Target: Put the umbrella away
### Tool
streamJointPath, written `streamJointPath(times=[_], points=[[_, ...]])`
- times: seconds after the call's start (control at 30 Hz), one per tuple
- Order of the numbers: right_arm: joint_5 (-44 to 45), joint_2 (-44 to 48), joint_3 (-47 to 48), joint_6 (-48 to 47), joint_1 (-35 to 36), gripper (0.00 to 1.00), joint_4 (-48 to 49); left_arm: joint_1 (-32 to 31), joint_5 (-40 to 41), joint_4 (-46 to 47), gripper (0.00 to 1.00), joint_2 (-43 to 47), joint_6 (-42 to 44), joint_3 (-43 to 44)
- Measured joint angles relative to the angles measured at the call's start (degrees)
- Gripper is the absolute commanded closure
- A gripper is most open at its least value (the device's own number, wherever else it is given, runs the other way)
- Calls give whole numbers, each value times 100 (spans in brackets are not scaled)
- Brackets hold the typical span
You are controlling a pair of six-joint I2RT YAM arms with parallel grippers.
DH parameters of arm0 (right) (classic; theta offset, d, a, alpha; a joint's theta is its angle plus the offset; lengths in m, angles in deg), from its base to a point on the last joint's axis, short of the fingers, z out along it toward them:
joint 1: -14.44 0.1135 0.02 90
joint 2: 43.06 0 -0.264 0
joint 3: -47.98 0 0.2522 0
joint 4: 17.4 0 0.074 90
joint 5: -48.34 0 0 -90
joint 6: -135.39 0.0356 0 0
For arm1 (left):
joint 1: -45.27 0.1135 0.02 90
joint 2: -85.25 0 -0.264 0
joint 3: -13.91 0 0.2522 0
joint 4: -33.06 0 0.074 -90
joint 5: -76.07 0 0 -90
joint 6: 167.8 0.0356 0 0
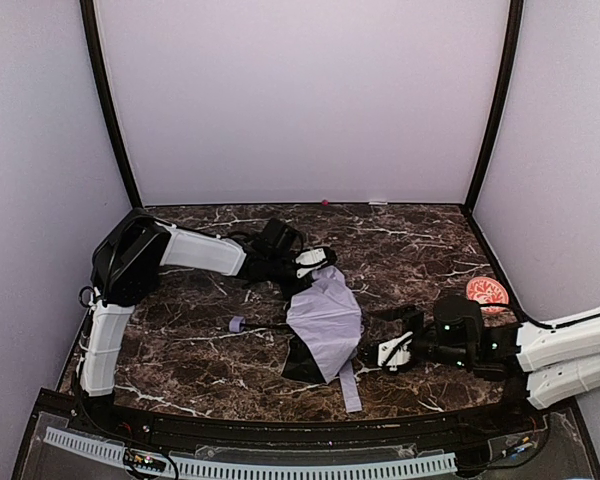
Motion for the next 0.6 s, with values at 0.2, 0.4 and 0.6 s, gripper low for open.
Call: streamJointPath(times=[0.2,0.4,0.6], points=[[225,-1384,308,-837,374,27,1097,0,-4,-4,100,0,-2,0],[-2,-1891,857,-1038,629,94,1620,0,0,-4,100,0,11,0],[-688,-1753,1661,-66,352,100,1080,15,46,-125,65,0,9,70]])
